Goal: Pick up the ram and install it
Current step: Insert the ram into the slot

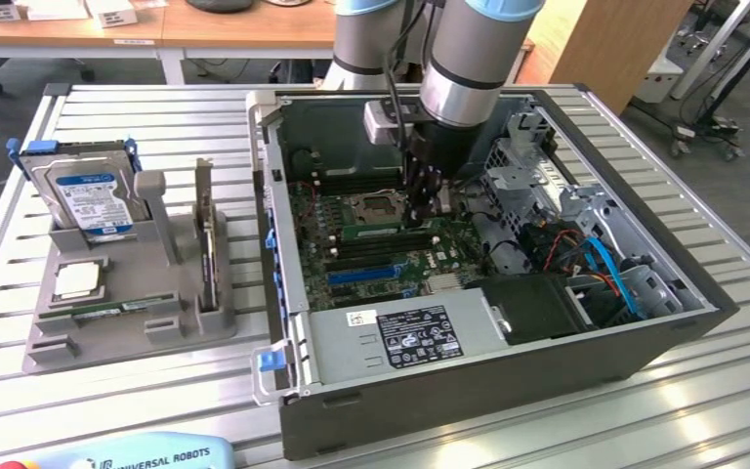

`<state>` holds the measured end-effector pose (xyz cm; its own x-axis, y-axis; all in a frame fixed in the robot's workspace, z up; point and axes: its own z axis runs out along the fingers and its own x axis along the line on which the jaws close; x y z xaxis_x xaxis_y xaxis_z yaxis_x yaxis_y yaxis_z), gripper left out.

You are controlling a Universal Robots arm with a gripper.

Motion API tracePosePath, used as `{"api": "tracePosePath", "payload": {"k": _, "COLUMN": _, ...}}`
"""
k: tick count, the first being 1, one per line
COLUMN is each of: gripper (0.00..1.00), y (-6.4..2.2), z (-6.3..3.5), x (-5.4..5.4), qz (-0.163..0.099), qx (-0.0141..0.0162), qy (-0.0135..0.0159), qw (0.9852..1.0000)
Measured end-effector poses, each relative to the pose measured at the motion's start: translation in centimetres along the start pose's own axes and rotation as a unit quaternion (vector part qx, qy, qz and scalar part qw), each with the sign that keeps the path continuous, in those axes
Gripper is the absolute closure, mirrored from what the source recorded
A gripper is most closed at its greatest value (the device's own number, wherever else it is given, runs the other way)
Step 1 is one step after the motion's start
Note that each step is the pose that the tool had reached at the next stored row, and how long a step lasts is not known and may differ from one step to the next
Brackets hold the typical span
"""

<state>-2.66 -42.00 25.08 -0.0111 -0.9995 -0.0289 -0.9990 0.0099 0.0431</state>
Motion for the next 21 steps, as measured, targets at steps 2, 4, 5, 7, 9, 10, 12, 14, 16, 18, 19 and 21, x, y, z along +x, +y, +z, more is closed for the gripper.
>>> {"api": "tracePosePath", "payload": {"k": 2, "gripper": 0.89, "y": -0.01, "z": 0.22, "x": 0.0, "qz": 0.0, "qx": 0.0, "qy": -0.0001, "qw": 1.0}}
{"api": "tracePosePath", "payload": {"k": 4, "gripper": 0.89, "y": -0.02, "z": 0.38, "x": 0.0, "qz": 0.0, "qx": 0.0, "qy": 0.0, "qw": 1.0}}
{"api": "tracePosePath", "payload": {"k": 5, "gripper": 0.89, "y": -0.02, "z": 0.41, "x": 0.0, "qz": 0.0, "qx": 0.0, "qy": 0.0001, "qw": 1.0}}
{"api": "tracePosePath", "payload": {"k": 7, "gripper": 0.89, "y": -0.02, "z": 0.57, "x": 0.0, "qz": 0.0, "qx": 0.0, "qy": 0.0, "qw": 1.0}}
{"api": "tracePosePath", "payload": {"k": 9, "gripper": 0.89, "y": -0.03, "z": 0.76, "x": 0.0, "qz": 0.0, "qx": 0.0, "qy": 0.0, "qw": 1.0}}
{"api": "tracePosePath", "payload": {"k": 10, "gripper": 0.89, "y": -0.04, "z": 0.83, "x": 0.0, "qz": 0.0, "qx": 0.0, "qy": 0.0, "qw": 1.0}}
{"api": "tracePosePath", "payload": {"k": 12, "gripper": 0.89, "y": -0.04, "z": 0.97, "x": 0.0, "qz": 0.0, "qx": 0.0, "qy": 0.0, "qw": 1.0}}
{"api": "tracePosePath", "payload": {"k": 14, "gripper": 0.89, "y": -0.05, "z": 1.14, "x": 0.0, "qz": 0.0, "qx": 0.0, "qy": 0.0, "qw": 1.0}}
{"api": "tracePosePath", "payload": {"k": 16, "gripper": 0.89, "y": -0.05, "z": 1.18, "x": 0.0, "qz": 0.0, "qx": 0.0, "qy": 0.0001, "qw": 1.0}}
{"api": "tracePosePath", "payload": {"k": 18, "gripper": 0.89, "y": -0.05, "z": 1.18, "x": 0.0, "qz": 0.0, "qx": 0.0, "qy": 0.0001, "qw": 1.0}}
{"api": "tracePosePath", "payload": {"k": 19, "gripper": 0.89, "y": -0.05, "z": 1.21, "x": 0.0, "qz": 0.0, "qx": 0.0, "qy": 0.0, "qw": 1.0}}
{"api": "tracePosePath", "payload": {"k": 21, "gripper": 0.89, "y": -0.05, "z": 1.25, "x": -0.1, "qz": 0.0, "qx": 0.0, "qy": -0.0001, "qw": 1.0}}
